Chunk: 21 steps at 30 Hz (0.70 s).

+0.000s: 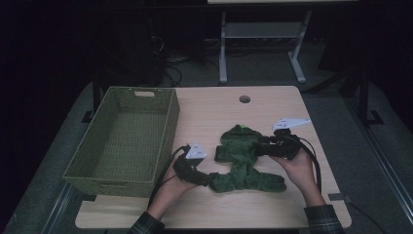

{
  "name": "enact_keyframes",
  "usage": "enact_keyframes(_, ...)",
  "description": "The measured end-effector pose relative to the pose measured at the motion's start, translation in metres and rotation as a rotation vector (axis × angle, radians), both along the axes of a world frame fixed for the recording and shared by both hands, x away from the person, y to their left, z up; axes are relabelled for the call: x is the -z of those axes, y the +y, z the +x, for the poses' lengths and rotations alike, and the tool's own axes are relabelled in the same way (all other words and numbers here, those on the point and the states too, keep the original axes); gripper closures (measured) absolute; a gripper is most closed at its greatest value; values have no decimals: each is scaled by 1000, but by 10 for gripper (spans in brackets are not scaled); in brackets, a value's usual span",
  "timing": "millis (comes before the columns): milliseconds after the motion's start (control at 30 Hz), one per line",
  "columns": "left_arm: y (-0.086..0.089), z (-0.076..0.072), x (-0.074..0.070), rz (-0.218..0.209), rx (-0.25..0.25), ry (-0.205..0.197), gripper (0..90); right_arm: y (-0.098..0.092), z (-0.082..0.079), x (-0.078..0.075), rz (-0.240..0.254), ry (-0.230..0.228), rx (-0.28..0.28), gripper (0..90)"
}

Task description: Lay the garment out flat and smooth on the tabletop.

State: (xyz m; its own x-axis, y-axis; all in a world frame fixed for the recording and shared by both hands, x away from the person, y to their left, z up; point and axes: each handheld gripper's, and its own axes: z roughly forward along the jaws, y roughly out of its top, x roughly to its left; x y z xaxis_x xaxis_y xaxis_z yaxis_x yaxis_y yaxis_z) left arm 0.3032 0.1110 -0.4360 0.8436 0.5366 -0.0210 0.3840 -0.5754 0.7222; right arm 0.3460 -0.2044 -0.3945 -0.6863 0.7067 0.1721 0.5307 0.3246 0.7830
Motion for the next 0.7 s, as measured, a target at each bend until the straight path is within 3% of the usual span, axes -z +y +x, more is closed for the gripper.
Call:
enact_keyframes(200, 6, -30, 15, 16, -9, 11, 153, 16, -14, 3, 1, -4, -44, 627)
enact_keyframes(333, 10, -43, 23, 25, -14, 15, 136, 22, -19, 4, 7, 1, -63, 627)
enact_keyframes(533, 16, -54, 34, 38, -30, 26, 127, 40, -30, 7, 13, 3, -111, 631)
enact_keyframes(700, 19, -57, 38, 34, -22, 2, 125, 55, -37, 12, 3, 4, -151, 641)
